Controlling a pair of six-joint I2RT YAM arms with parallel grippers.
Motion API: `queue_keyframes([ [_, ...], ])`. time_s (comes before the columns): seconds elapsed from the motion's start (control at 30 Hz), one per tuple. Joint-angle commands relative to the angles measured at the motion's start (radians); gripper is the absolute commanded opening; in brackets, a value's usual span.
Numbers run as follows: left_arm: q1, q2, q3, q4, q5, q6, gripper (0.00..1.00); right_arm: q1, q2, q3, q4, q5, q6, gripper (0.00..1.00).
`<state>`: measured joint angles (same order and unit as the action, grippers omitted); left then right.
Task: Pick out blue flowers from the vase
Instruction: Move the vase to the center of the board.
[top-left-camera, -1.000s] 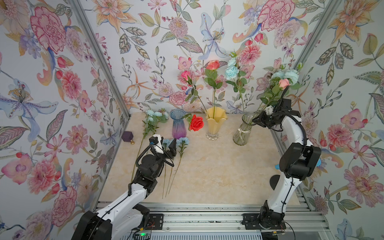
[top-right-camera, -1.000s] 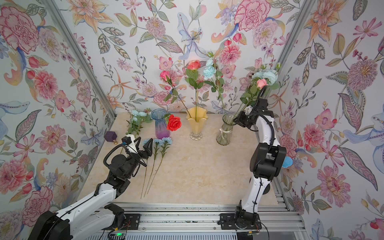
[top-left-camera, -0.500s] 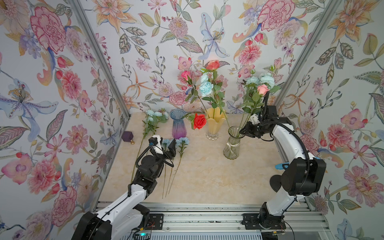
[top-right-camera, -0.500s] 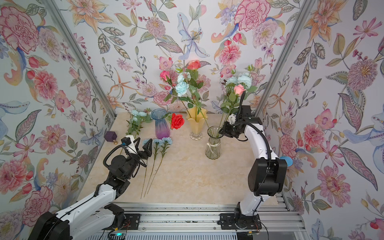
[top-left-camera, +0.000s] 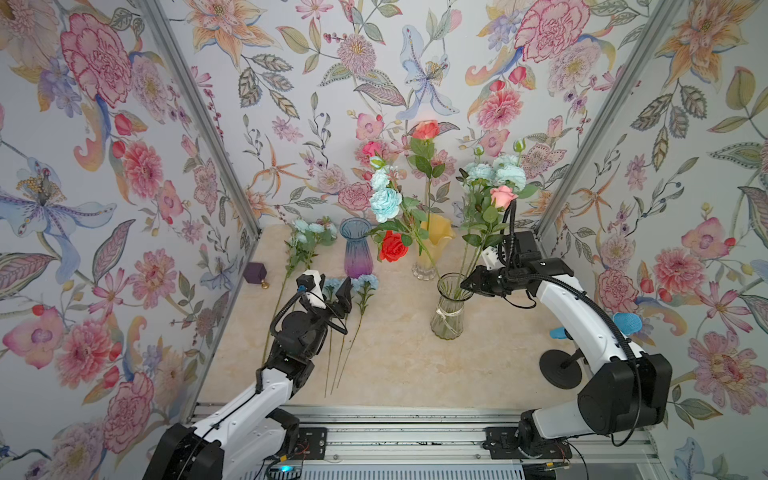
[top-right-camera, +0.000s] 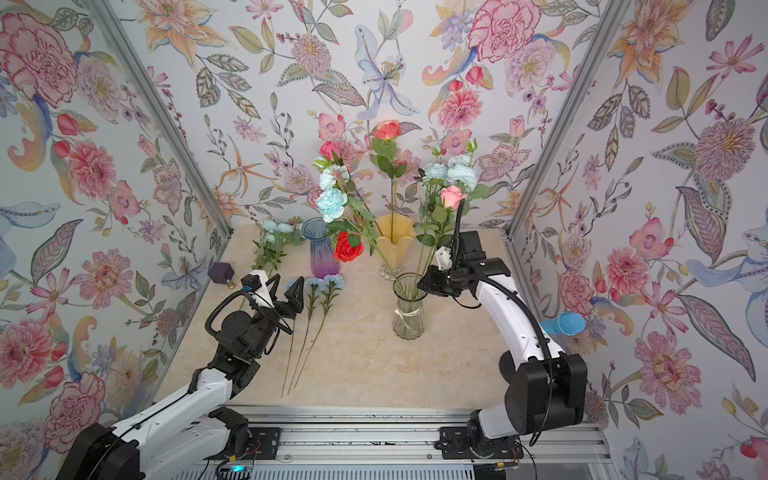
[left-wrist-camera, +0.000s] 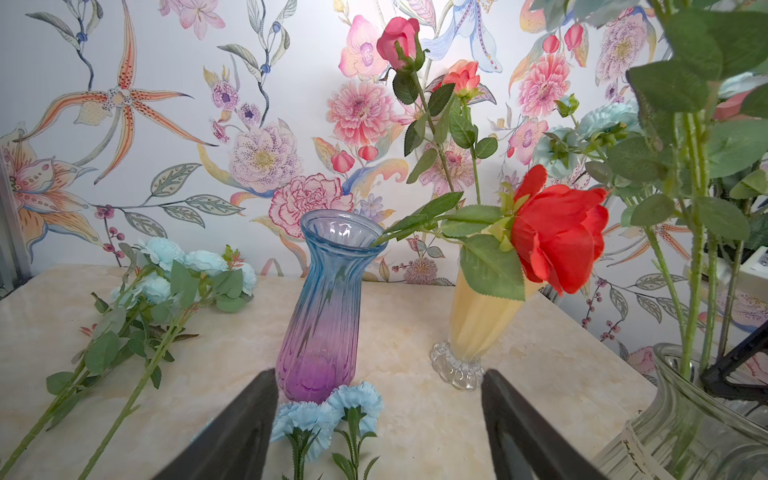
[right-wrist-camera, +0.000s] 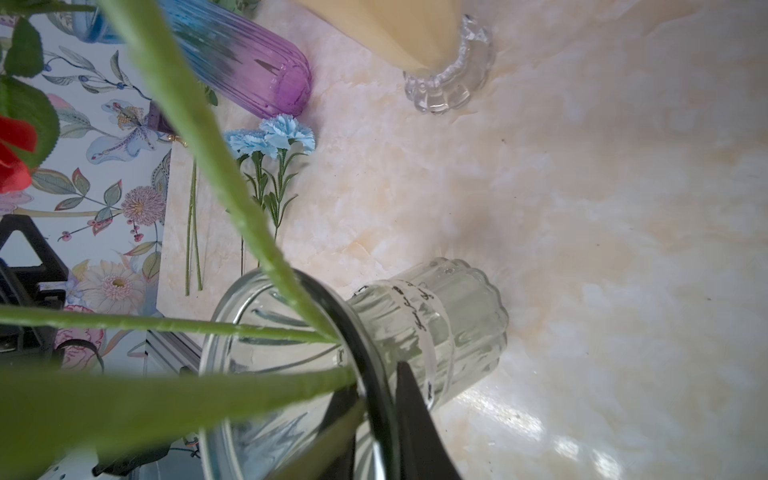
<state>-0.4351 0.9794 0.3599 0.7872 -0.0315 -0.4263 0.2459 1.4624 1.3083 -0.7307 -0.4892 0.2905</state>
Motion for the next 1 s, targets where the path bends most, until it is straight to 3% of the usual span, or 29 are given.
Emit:
queue_keyframes([
  [0.0,-0.007,-0.009,-0.015,0.029,-0.008,-0.005,0.78,0.056,-0.042,0.008,0.125,-0.035,0.051,0.00],
  [0.27,-0.008,-0.001,-0.015,0.035,0.000,-0.003,0.78,0.149,-0.049,-0.006,0.185,0.033,0.084,0.00],
  [0.5,-0.007,0.004,-0.015,0.041,0.007,-0.004,0.78,0.203,-0.096,-0.029,0.232,0.101,0.087,0.23],
  [0.73,-0.010,0.004,-0.016,0.046,0.008,-0.005,0.78,0.229,-0.161,-0.069,0.286,0.142,0.088,0.37],
  [0.97,-0.013,0.008,-0.016,0.053,0.013,-0.005,0.78,0.231,-0.211,-0.108,0.284,0.212,0.070,0.41],
])
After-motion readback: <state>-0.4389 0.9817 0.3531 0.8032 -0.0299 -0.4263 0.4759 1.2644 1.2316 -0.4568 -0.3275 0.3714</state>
